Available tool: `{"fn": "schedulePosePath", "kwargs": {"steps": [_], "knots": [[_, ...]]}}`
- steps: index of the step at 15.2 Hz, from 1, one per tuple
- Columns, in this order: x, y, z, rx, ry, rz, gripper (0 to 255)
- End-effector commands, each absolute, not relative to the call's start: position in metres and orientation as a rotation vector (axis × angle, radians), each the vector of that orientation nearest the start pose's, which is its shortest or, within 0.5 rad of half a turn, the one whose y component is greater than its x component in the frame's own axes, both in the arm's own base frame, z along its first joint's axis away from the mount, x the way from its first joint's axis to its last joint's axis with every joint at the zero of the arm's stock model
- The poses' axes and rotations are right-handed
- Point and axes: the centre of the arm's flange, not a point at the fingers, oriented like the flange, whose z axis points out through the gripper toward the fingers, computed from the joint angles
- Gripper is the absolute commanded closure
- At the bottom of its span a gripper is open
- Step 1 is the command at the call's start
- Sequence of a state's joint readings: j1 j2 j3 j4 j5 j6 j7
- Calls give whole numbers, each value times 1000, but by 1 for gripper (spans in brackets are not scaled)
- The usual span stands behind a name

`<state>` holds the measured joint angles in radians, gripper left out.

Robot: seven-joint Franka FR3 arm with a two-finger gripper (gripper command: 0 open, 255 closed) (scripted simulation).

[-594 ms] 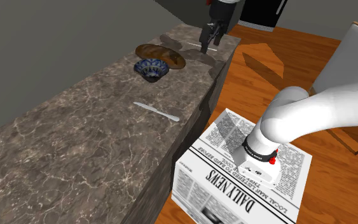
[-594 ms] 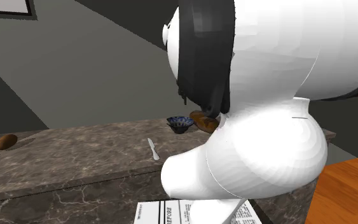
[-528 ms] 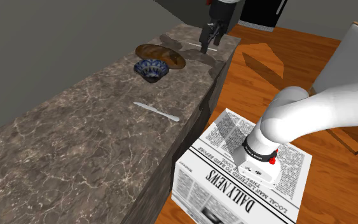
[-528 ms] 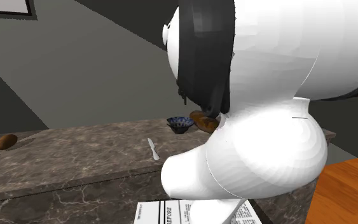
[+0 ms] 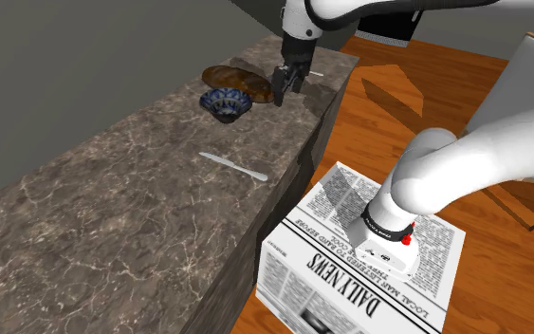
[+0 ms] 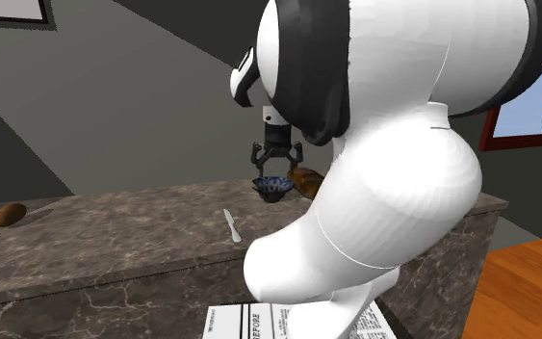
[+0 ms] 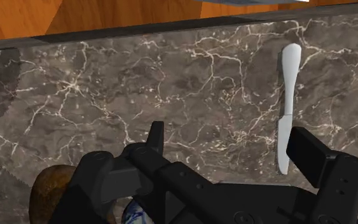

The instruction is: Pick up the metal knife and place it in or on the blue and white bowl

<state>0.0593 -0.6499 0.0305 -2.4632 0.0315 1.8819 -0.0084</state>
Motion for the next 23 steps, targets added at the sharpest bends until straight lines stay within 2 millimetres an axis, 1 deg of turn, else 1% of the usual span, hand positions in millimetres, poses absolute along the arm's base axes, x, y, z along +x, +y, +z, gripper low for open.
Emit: {"fn": "schedulePosePath", "kwargs": {"steps": [1, 8, 15, 23], "knots": [[370, 53, 504, -3112, -160, -91, 0], [401, 110, 439, -3074, -260, -31, 0], [425, 168, 377, -3033, -354, 26, 0], [423, 172, 338, -3033, -354, 26, 0]]}}
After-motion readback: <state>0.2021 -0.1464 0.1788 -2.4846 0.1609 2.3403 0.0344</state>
